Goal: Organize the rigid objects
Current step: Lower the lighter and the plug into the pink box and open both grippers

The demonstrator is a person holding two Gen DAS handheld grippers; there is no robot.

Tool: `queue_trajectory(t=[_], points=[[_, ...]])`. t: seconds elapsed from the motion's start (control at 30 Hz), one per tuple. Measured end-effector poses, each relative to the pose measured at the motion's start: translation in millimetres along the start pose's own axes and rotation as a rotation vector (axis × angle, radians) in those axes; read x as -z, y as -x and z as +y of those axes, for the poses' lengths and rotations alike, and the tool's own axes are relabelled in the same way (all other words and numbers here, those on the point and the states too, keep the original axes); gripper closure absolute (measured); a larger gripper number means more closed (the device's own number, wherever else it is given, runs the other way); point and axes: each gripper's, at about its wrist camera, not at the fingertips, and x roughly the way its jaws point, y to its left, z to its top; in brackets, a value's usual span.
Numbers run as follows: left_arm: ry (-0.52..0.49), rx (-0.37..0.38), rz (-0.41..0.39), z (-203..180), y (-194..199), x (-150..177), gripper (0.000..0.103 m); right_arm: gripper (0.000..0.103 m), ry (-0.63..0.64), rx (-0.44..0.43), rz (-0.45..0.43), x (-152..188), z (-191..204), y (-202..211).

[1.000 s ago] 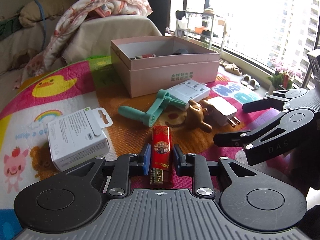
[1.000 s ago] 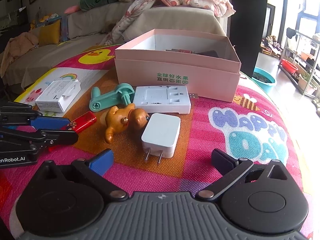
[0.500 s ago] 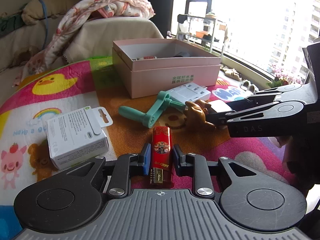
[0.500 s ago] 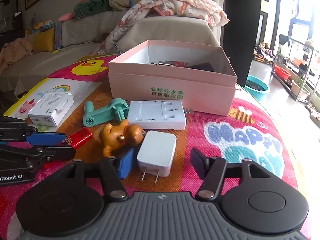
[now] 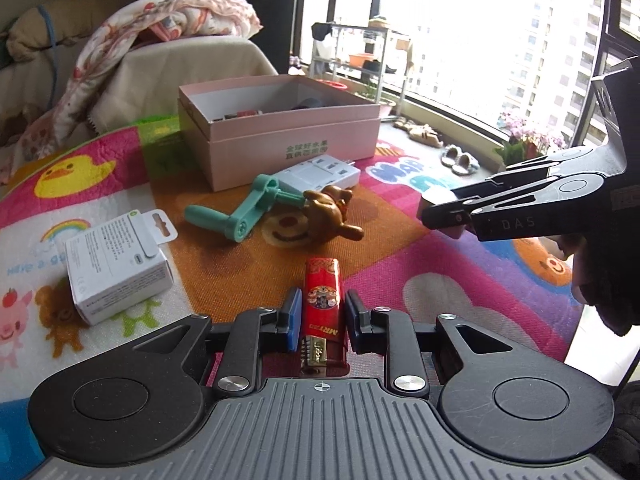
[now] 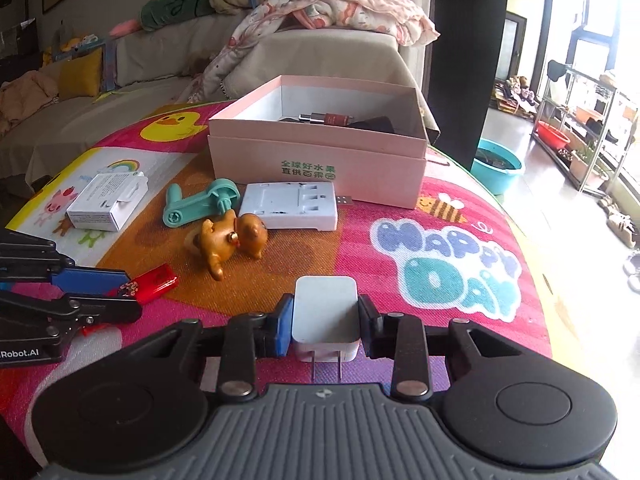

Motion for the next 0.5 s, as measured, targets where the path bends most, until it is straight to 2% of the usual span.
queue_trajectory(t=[0.17,0.33,0.43,0.5], points=[[-0.048,-0.001,-0.099,2.1,20.0,-37.8,0.077,0.07,0.002,-0.001,-0.092,-17.8,-7.8,24.5],[-0.089,-0.039,-0.24,18.8,20.9,-107.9,0.077,0.071,0.018,0.017,-0.233,-62.7,-13.6,37.6],[-0.057,-0.036,-0.263,32.8,1.5,-144.8,0.077,0.071,0.009,0.035,-0.281,-95.3,-19.7,26.0],[-0.025,-0.034,-0.249,42.0,-15.7,-160.8,0.076,0.071,0.0,0.048,-0.303,-120.8,-25.0,11.2]])
